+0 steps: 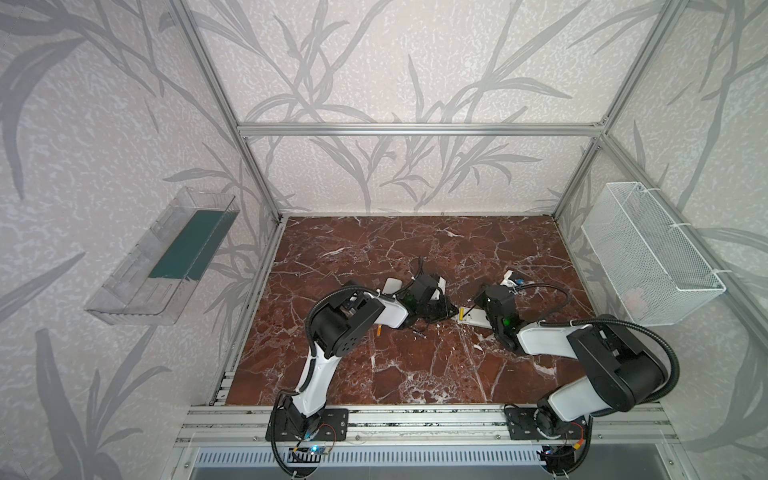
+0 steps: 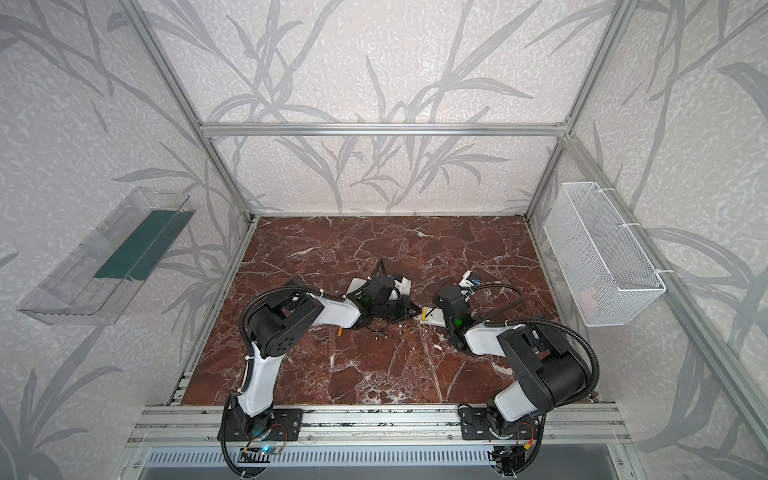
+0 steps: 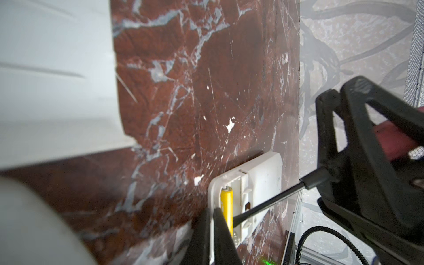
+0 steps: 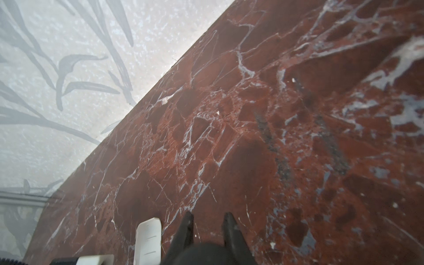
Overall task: Unload the batteries from the remote control
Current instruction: 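Lever the yellow battery out of the compartment with the right gripper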
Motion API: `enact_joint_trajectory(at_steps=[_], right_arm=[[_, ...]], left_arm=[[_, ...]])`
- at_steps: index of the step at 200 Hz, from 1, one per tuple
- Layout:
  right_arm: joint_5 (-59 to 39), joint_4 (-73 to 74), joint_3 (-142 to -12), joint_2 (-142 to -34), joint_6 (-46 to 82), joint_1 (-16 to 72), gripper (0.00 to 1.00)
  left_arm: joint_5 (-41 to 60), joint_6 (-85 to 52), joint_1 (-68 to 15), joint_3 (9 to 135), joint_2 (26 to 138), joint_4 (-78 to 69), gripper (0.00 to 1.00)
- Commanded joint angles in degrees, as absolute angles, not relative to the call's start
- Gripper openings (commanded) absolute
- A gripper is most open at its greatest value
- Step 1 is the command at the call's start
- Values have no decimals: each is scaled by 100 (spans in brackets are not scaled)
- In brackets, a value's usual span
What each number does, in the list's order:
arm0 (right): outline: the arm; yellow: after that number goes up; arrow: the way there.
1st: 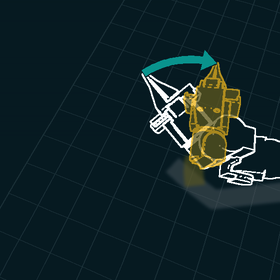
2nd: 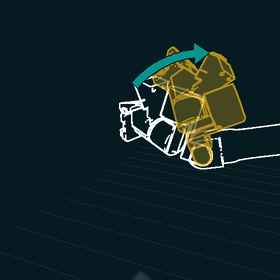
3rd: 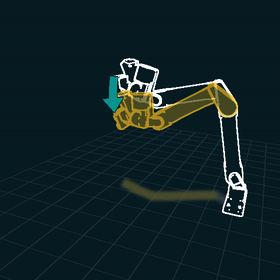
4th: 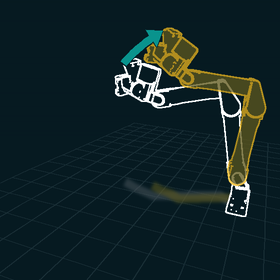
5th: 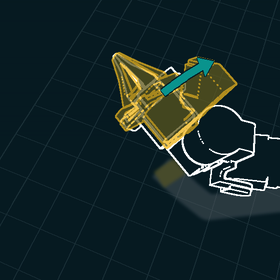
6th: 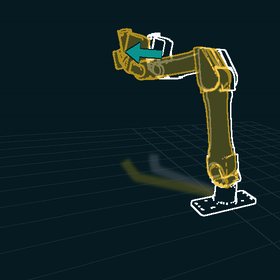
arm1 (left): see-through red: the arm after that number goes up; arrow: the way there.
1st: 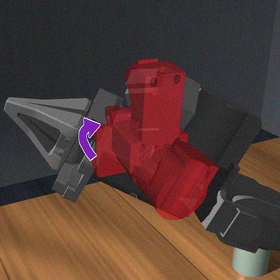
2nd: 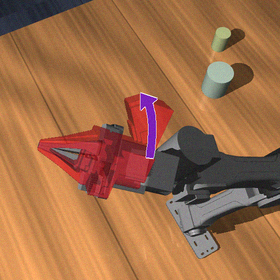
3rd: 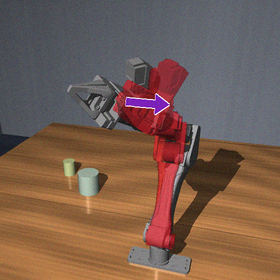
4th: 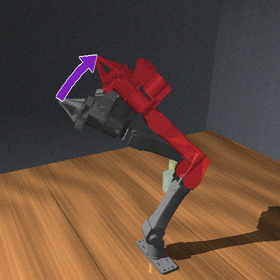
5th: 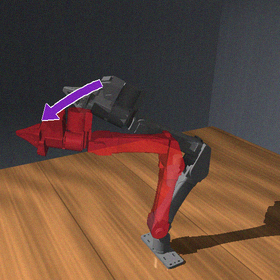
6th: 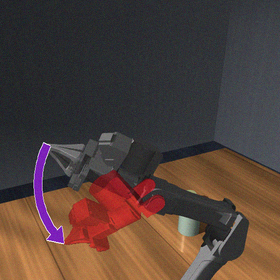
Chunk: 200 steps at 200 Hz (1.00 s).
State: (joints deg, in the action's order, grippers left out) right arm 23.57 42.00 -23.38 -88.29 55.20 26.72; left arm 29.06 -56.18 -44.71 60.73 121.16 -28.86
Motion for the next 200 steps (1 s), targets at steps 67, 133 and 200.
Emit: enact_joint_trajectory(at_steps=[67, 133, 200], right_arm=[[1847, 5198, -1780, -9552, 6784, 2595, 0], [1864, 5889, -1578, -10001, 7040, 2539, 0], [1768, 5210, -1847, -9445, 6543, 2510, 0]], left_arm=[[2918, -5730, -4554, 5884, 12129, -2618, 9], [2909, -5766, -4554, 5840, 12120, -2672, 9], [2841, -5354, -4362, 5958, 11890, -2236, 9]])
